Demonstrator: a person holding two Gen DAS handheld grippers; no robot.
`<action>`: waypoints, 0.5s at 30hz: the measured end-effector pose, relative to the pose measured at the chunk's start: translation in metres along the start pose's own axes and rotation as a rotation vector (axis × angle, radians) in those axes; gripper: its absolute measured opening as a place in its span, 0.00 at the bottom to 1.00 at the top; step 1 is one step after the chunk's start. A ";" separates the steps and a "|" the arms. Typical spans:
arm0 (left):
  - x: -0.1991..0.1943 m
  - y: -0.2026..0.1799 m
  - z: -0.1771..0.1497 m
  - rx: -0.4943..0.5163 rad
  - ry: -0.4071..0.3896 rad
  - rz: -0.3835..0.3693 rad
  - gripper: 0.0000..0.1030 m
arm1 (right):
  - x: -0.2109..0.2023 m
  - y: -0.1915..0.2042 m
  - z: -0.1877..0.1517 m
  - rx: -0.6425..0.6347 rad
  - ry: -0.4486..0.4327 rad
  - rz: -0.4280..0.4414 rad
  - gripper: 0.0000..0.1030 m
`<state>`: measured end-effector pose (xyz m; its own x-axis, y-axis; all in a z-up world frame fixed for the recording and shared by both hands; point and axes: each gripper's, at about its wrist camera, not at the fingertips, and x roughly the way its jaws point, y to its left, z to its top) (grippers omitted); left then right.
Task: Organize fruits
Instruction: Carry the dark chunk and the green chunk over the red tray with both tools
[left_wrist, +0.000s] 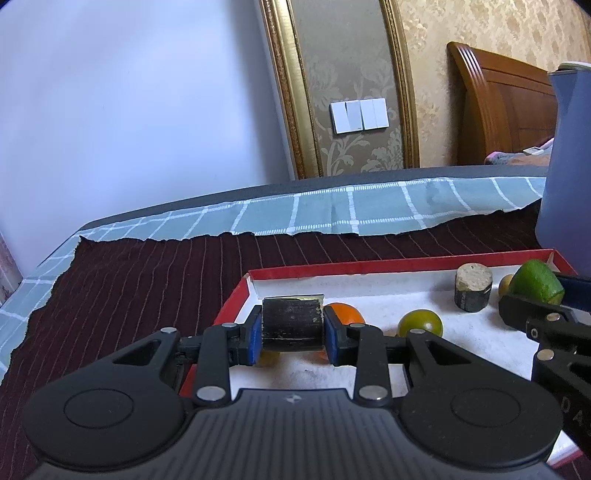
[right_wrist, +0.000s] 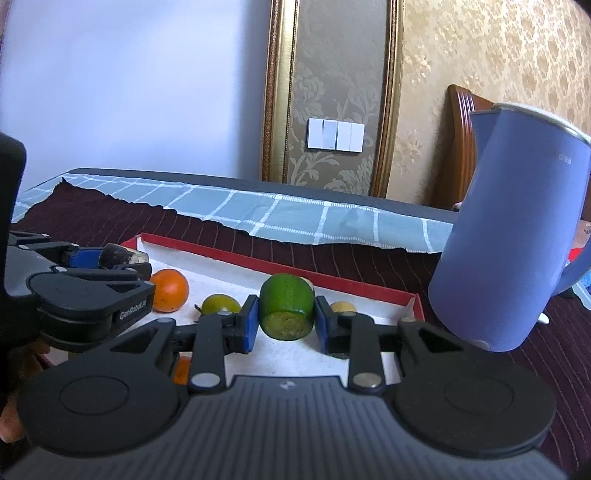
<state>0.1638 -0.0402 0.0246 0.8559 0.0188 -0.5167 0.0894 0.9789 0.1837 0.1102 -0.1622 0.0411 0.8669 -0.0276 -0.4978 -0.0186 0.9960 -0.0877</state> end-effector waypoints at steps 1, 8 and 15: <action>0.001 0.000 0.001 0.001 0.001 0.002 0.31 | 0.002 -0.001 0.000 0.002 0.004 -0.002 0.28; 0.011 -0.002 0.005 -0.001 0.008 0.005 0.31 | 0.014 -0.005 0.000 0.016 0.017 -0.022 0.28; 0.015 -0.003 0.008 -0.005 0.009 -0.001 0.31 | 0.021 -0.008 0.002 0.027 0.016 -0.032 0.28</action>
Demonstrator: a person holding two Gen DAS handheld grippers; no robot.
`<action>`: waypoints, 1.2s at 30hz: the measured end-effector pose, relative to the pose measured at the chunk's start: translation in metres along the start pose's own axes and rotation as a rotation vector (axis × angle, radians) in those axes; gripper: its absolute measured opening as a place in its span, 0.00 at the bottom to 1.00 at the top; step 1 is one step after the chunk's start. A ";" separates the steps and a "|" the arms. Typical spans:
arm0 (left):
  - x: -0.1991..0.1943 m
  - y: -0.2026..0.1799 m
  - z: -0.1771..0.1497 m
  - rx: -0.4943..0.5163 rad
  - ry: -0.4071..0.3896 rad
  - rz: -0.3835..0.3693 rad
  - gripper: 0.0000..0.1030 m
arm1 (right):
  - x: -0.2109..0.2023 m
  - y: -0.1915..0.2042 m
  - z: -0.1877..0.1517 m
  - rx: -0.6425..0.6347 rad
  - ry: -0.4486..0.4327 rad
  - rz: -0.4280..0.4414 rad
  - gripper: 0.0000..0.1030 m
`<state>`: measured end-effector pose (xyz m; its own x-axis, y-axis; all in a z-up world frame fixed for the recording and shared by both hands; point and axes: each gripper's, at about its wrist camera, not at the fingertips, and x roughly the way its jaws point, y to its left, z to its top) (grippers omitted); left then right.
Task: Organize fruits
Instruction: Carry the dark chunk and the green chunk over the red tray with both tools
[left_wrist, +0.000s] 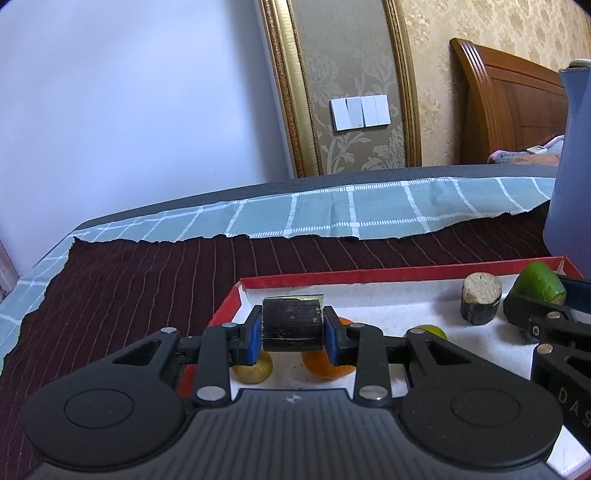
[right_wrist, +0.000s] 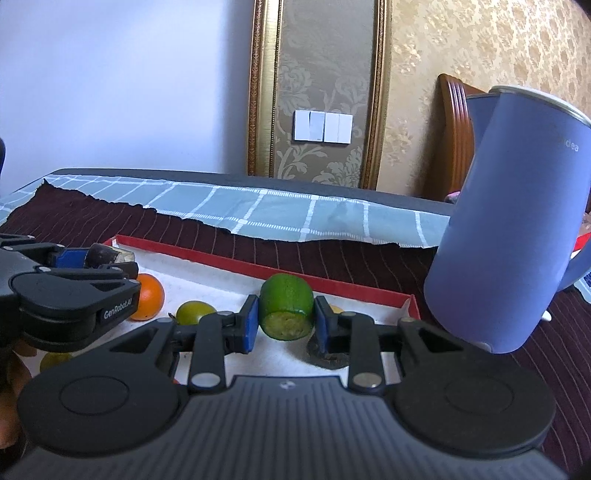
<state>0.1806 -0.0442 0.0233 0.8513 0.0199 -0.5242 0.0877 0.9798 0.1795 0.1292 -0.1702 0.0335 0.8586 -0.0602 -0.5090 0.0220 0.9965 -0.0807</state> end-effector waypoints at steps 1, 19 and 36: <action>0.001 0.000 0.001 -0.002 0.000 -0.001 0.31 | 0.000 0.000 0.000 0.002 -0.001 -0.001 0.28; 0.008 0.002 0.003 -0.033 -0.017 -0.021 0.31 | 0.005 -0.001 -0.001 0.051 -0.037 0.008 0.28; 0.007 0.000 0.002 -0.047 -0.053 -0.051 0.31 | 0.009 -0.001 -0.002 0.046 -0.063 -0.022 0.28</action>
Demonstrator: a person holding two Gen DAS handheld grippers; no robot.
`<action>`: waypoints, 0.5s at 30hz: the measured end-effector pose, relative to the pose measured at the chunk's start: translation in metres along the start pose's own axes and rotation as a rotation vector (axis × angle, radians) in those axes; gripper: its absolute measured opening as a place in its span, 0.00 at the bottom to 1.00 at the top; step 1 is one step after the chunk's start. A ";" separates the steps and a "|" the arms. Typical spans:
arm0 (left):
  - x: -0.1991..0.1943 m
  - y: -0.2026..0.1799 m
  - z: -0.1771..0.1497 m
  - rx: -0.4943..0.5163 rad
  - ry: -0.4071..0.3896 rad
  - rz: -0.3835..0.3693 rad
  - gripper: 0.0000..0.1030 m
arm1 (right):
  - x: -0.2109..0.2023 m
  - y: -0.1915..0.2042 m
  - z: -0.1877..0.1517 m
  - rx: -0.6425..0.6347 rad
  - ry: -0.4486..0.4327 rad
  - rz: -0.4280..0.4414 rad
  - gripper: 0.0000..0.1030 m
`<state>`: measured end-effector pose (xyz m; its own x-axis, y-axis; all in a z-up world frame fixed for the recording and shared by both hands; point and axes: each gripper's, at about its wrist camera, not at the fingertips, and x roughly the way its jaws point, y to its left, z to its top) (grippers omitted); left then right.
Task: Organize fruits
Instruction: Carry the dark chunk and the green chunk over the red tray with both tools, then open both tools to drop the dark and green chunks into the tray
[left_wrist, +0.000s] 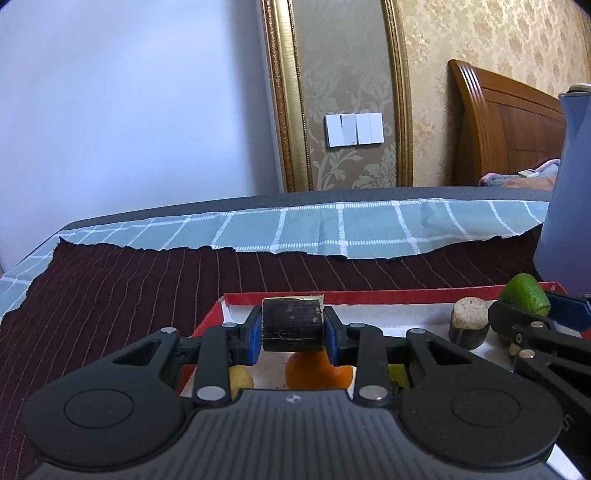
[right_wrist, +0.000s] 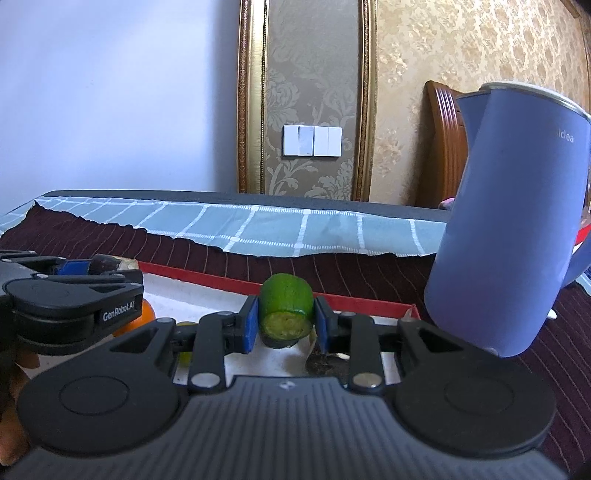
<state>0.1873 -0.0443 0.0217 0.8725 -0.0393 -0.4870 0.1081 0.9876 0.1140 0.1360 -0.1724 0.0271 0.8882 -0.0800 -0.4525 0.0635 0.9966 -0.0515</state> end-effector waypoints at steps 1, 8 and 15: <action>0.000 -0.001 0.000 0.002 -0.002 0.000 0.31 | 0.000 -0.001 0.000 0.002 0.000 -0.001 0.28; 0.001 -0.002 -0.001 0.006 -0.002 0.007 0.31 | 0.004 -0.005 -0.001 0.010 0.013 -0.002 0.29; 0.000 -0.005 -0.002 0.027 -0.010 0.034 0.43 | -0.001 0.000 -0.001 -0.017 -0.027 -0.034 0.58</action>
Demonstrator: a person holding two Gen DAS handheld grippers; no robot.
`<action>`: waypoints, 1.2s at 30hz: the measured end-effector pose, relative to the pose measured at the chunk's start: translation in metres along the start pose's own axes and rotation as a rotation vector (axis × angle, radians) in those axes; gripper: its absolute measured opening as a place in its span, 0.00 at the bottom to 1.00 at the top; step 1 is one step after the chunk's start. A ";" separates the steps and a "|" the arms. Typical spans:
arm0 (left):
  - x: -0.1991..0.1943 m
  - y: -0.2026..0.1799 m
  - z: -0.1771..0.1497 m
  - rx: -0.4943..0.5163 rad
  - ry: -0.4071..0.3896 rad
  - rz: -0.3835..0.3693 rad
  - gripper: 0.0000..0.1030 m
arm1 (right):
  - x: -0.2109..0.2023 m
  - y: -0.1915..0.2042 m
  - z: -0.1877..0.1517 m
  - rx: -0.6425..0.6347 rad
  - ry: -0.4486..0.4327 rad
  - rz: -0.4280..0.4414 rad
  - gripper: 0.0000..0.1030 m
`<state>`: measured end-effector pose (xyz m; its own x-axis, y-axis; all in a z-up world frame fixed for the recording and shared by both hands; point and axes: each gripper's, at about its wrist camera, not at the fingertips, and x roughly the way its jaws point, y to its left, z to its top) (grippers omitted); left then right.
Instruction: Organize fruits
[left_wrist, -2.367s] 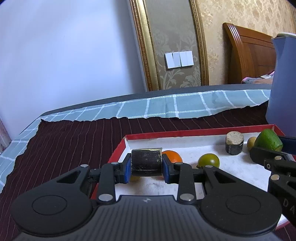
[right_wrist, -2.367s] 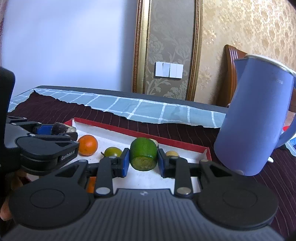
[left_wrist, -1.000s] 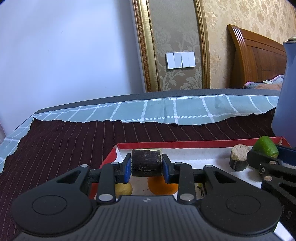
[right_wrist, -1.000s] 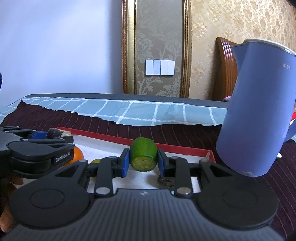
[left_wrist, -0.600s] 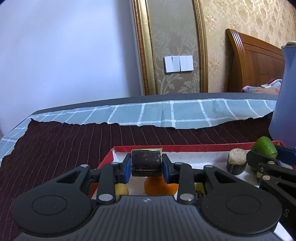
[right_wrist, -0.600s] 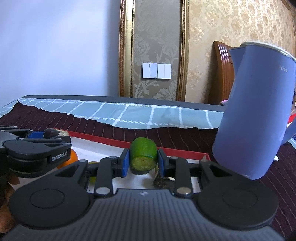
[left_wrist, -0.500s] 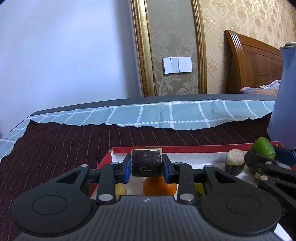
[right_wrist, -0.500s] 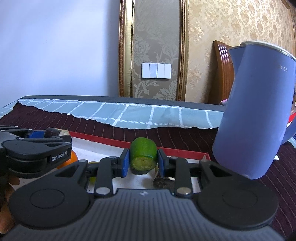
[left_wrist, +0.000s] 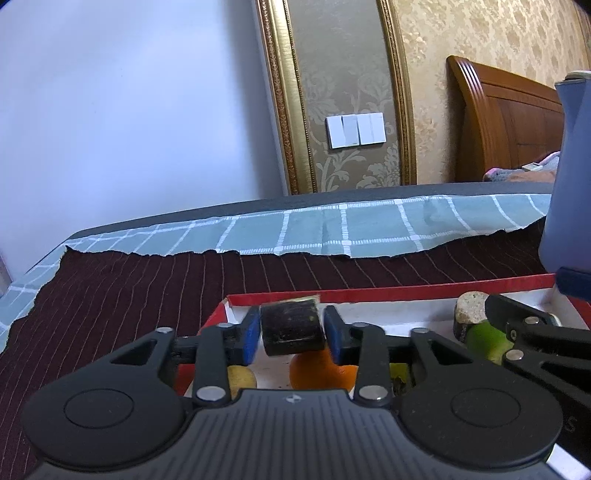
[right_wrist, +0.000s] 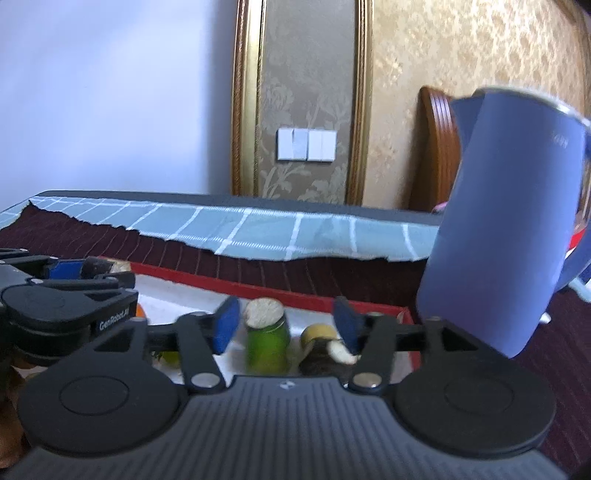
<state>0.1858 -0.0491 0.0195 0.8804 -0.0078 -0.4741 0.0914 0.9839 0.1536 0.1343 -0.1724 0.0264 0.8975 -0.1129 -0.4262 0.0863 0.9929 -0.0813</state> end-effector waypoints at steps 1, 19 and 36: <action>-0.001 0.001 0.000 -0.003 -0.004 0.003 0.47 | -0.001 0.000 0.000 -0.004 -0.005 -0.004 0.58; -0.023 -0.001 -0.001 0.016 -0.033 0.009 0.67 | -0.013 -0.008 -0.006 0.028 -0.013 -0.005 0.73; -0.076 0.025 -0.034 -0.010 0.014 -0.010 0.77 | -0.058 -0.007 -0.033 0.032 0.005 0.047 0.97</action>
<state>0.1055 -0.0184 0.0300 0.8727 -0.0148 -0.4879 0.0954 0.9854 0.1407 0.0671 -0.1736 0.0218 0.8988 -0.0663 -0.4333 0.0580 0.9978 -0.0325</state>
